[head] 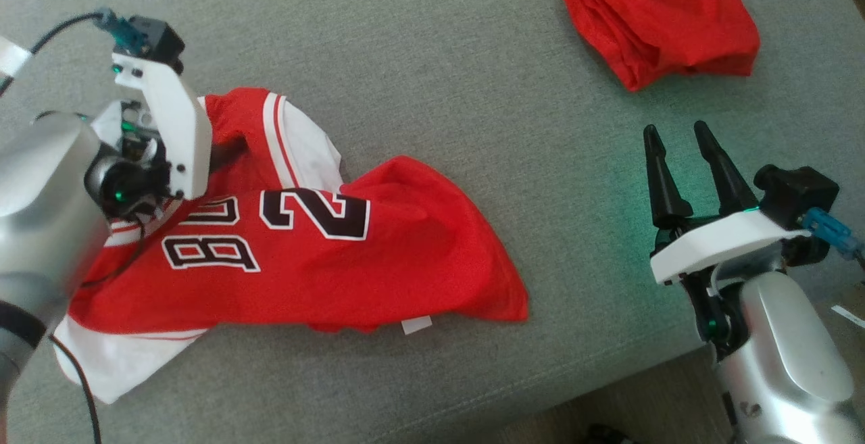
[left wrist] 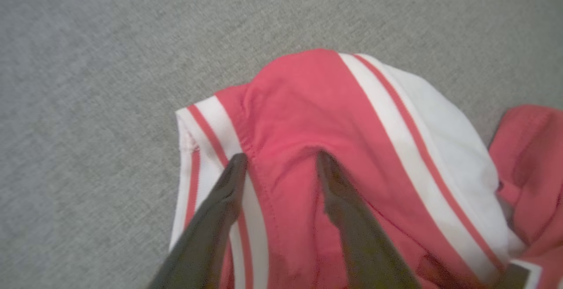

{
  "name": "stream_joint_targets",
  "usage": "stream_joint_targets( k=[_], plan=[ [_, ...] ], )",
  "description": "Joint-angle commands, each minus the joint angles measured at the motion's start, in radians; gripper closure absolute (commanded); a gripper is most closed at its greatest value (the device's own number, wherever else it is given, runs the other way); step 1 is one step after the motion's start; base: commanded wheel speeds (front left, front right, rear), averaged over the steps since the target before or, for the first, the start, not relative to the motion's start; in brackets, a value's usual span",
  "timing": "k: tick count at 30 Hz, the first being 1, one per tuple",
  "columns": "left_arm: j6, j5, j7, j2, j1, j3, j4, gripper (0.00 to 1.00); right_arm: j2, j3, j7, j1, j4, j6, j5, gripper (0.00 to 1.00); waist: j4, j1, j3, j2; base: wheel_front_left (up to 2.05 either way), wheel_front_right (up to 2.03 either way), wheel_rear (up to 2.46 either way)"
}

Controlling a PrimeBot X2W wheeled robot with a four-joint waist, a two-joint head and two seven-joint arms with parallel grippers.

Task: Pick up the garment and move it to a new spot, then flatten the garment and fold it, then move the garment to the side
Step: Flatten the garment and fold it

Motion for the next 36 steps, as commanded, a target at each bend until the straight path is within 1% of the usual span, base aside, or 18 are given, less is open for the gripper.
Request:
stream_joint_targets(
  k=[1,4,7,12,13,15,20,22,23,26,27,28,30,33,34,35,36],
  plan=[
    [0.0,-0.007,0.008,0.027,-0.039,0.016,-0.012,1.0,-0.002,0.022,-0.014,-0.027,-0.023,0.007,0.009,0.0,0.001,-0.0001,0.002,0.0,0.0,0.0,0.0],
    [0.0,-0.018,-0.005,0.035,-0.062,0.005,-0.017,1.0,-0.004,0.025,-0.02,-0.029,-0.011,0.007,0.011,0.0,0.004,-0.0001,-0.001,0.0,0.0,0.0,0.0],
    [0.0,-0.018,-0.05,0.04,-0.09,0.01,-0.001,1.0,-0.008,0.026,-0.024,-0.029,-0.002,0.007,0.013,0.0,0.007,-0.0001,-0.007,0.0,0.0,0.0,0.0],
    [0.001,-0.03,-0.136,0.031,-0.147,0.055,0.062,1.0,-0.013,0.028,-0.027,-0.033,-0.003,0.007,0.015,0.0,0.007,-0.0001,-0.004,0.0,0.0,0.0,0.0],
    [0.006,-0.028,-0.153,0.031,-0.161,0.064,0.076,1.0,-0.015,0.028,-0.028,-0.035,-0.005,0.007,0.017,0.0,0.006,-0.0001,0.002,0.0,0.0,0.0,0.0],
    [0.03,-0.029,-0.195,0.03,-0.192,0.09,0.107,1.0,-0.017,0.03,-0.032,-0.039,-0.009,0.007,0.019,0.0,0.002,-0.0001,0.015,0.0,0.0,0.0,0.0],
    [0.114,-0.032,-0.308,0.039,-0.27,0.158,0.2,1.0,-0.018,0.034,-0.042,-0.059,-0.018,0.007,0.025,0.0,-0.017,-0.0001,0.066,0.0,0.0,0.0,0.0],
    [0.148,-0.034,-0.371,0.042,-0.298,0.187,0.235,1.0,-0.015,0.036,-0.05,-0.067,-0.02,0.007,0.028,0.0,-0.023,-0.0001,0.085,0.0,0.0,0.0,0.0],
    [0.158,-0.035,-0.401,0.041,-0.306,0.198,0.252,1.0,-0.014,0.037,-0.054,-0.07,-0.019,0.007,0.028,0.0,-0.025,-0.0001,0.09,0.0,0.0,0.0,0.0],
    [0.163,-0.04,-0.449,0.029,-0.309,0.212,0.299,1.0,-0.011,0.037,-0.063,-0.077,-0.009,0.007,0.028,0.0,-0.023,-0.0001,0.096,0.0,0.0,0.0,0.0],
    [0.162,-0.041,-0.467,0.023,-0.308,0.215,0.312,0.57,-0.009,0.037,-0.065,-0.078,-0.006,0.007,0.027,0.0,-0.019,-0.0001,0.093,0.0,0.0,0.0,0.0],
    [0.154,-0.048,-0.478,0.014,-0.302,0.221,0.324,0.0,-0.008,0.039,-0.067,-0.079,-0.002,0.007,0.026,0.0,-0.012,-0.0001,0.087,0.0,0.0,0.0,0.0],
    [0.123,-0.056,-0.477,-0.006,-0.287,0.218,0.34,0.0,-0.007,0.046,-0.068,-0.077,0.006,0.007,0.026,0.0,0.006,-0.0001,0.069,0.0,0.0,0.0,0.0],
    [0.075,-0.039,-0.49,-0.028,-0.272,0.193,0.35,0.0,-0.012,0.054,-0.066,-0.069,0.016,0.007,0.025,0.0,0.043,-0.0001,0.027,0.0,0.0,0.0,0.0],
    [0.062,-0.035,-0.5,-0.036,-0.266,0.186,0.349,0.0,-0.015,0.054,-0.065,-0.066,0.019,0.007,0.025,0.0,0.058,-0.0001,0.011,0.0,0.0,0.0,0.0],
    [0.041,-0.026,-0.527,-0.05,-0.252,0.175,0.339,0.0,-0.022,0.052,-0.062,-0.057,0.022,0.007,0.026,0.0,0.086,-0.0001,-0.022,0.0,0.0,0.0,0.0],
    [0.034,-0.024,-0.545,-0.054,-0.243,0.172,0.332,0.0,-0.025,0.052,-0.058,-0.052,0.023,0.007,0.025,0.0,0.098,-0.0001,-0.037,0.0,0.0,0.0,0.0]
  ],
)
